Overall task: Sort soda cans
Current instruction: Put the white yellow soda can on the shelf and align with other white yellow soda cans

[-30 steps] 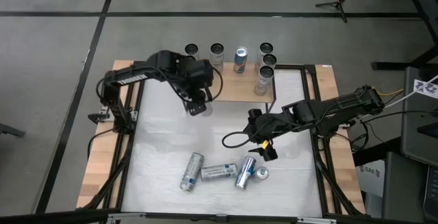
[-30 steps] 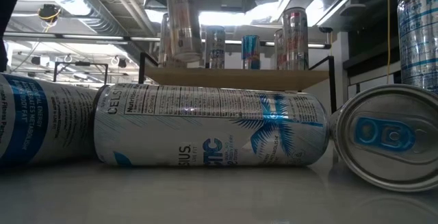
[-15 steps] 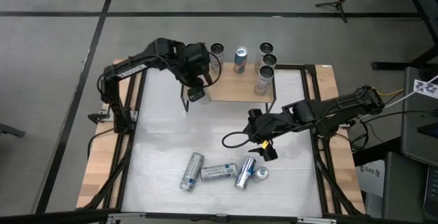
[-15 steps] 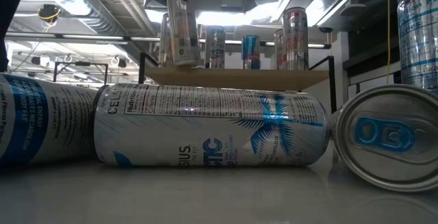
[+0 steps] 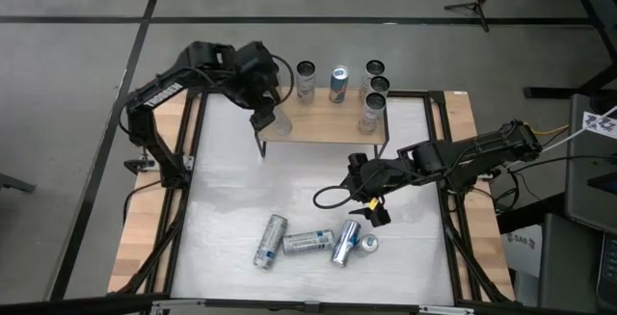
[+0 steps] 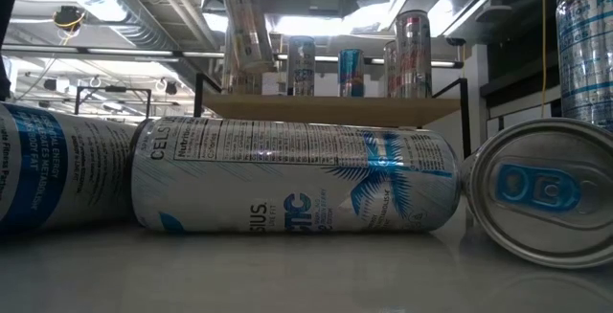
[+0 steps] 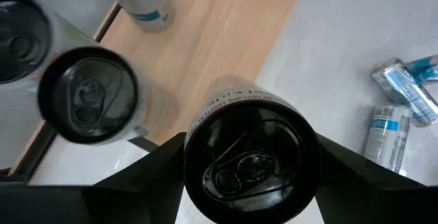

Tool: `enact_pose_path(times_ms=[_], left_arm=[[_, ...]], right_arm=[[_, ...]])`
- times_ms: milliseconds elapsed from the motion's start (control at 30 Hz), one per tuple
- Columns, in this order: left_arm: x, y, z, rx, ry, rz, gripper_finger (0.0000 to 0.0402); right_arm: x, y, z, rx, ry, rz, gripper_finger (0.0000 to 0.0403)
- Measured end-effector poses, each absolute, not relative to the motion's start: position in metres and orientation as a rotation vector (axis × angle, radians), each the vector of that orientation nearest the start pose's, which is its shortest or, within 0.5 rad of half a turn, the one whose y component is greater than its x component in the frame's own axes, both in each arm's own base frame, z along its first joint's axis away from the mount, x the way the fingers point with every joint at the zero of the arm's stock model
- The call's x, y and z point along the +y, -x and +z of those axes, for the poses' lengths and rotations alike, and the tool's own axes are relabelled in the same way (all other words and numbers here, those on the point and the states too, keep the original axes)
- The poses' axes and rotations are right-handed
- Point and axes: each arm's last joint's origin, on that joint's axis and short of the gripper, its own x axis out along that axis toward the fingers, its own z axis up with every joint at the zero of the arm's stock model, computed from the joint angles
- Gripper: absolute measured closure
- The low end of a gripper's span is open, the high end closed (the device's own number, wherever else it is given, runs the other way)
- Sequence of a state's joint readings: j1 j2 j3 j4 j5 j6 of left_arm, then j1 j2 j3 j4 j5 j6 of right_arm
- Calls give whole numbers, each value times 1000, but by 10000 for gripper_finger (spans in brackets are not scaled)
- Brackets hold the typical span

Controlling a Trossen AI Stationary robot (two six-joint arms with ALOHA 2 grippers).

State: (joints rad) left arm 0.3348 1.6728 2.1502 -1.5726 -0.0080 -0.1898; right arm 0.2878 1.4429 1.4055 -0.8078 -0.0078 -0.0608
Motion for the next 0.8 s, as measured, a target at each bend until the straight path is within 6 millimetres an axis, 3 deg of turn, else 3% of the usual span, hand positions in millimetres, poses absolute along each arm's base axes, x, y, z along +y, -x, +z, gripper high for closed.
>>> enact_pose_path(times_ms=[567, 800], left_arm=[[99, -262, 446, 1053, 350, 423, 156], [101, -267, 431, 1117, 369, 409, 156]], right_arm=[[85, -285, 344, 833, 175, 303, 59], [85, -285, 344, 833, 175, 303, 59]])
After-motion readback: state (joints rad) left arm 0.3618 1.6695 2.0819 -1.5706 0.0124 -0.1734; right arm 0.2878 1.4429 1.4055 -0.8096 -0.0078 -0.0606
